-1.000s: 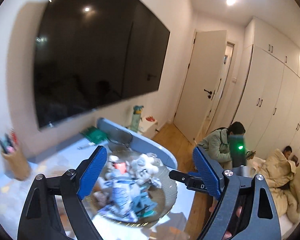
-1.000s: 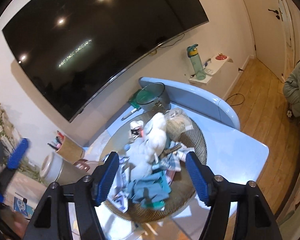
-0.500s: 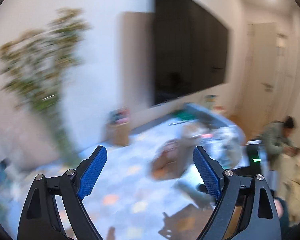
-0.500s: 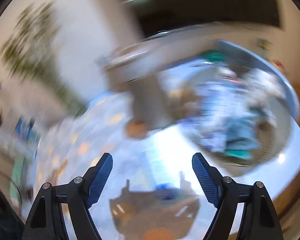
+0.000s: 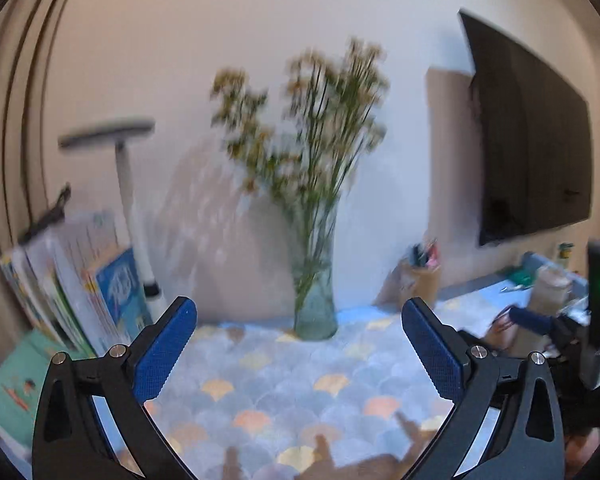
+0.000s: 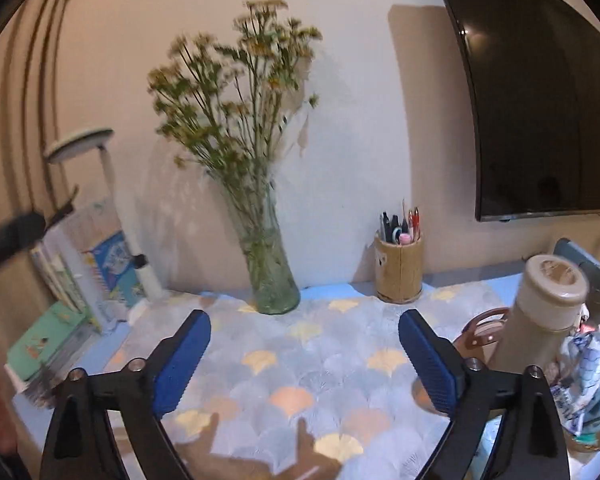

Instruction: Organize soft objects

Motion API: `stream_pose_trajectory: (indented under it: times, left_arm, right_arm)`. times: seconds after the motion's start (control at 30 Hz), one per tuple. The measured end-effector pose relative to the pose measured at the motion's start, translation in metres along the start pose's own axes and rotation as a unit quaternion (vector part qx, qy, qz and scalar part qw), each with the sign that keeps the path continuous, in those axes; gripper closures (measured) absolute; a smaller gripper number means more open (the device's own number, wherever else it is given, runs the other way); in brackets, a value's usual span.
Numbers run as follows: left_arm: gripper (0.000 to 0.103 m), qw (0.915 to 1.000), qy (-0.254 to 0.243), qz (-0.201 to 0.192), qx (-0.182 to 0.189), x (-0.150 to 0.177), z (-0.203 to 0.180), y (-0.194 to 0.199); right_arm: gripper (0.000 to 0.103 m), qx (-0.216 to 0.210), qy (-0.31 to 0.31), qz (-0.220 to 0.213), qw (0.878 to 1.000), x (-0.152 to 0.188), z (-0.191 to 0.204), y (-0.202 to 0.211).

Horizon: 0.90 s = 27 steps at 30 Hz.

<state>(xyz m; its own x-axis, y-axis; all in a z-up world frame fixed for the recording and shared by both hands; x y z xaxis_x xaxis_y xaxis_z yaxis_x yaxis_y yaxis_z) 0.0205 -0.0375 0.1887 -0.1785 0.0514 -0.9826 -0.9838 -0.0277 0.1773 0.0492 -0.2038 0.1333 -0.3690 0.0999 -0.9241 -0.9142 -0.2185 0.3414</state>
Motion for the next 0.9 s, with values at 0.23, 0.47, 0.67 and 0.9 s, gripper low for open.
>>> stream_pose_trajectory:
  times: [0.23,0.47,0.67,0.9]
  left_arm:
    - [0.001,0.9986,0.020,0.008,-0.047,0.099,0.001,-0.067]
    - [0.001,0.9971,0.014,0.070,-0.028,0.144,-0.009,-0.091]
    - [0.001,0.9948,0.035,0.090,-0.033,0.151,0.000,-0.095]
    - [0.001,0.9930,0.042,0.104,-0.039,0.155,0.005,-0.102]
  right_arm:
    - [0.008,0.060,0.019,-0.052,0.997,0.036,-0.003,-0.035]
    - [0.008,0.060,-0.015,-0.014,0.998,0.069,-0.022,-0.060]
    - [0.008,0.066,-0.007,-0.002,0.998,0.076,-0.027,-0.064]
    - [0.006,0.060,0.003,0.027,0.998,0.086,-0.022,-0.074]
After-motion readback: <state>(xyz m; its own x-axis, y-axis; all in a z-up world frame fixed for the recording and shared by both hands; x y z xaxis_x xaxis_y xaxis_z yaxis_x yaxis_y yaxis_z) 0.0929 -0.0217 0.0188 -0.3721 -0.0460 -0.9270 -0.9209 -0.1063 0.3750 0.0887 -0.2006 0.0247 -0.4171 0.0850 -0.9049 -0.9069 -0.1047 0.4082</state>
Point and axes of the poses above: each gripper's, at about its wrist camera, not at the fingertips, and y roughly against the way its jaws point, z to its left, x to its underside, the point moved 6 cm from there along -y, roughly the way its jaws point, and after that the axes turned 7 degrees about -z, right-handed, at the moved point
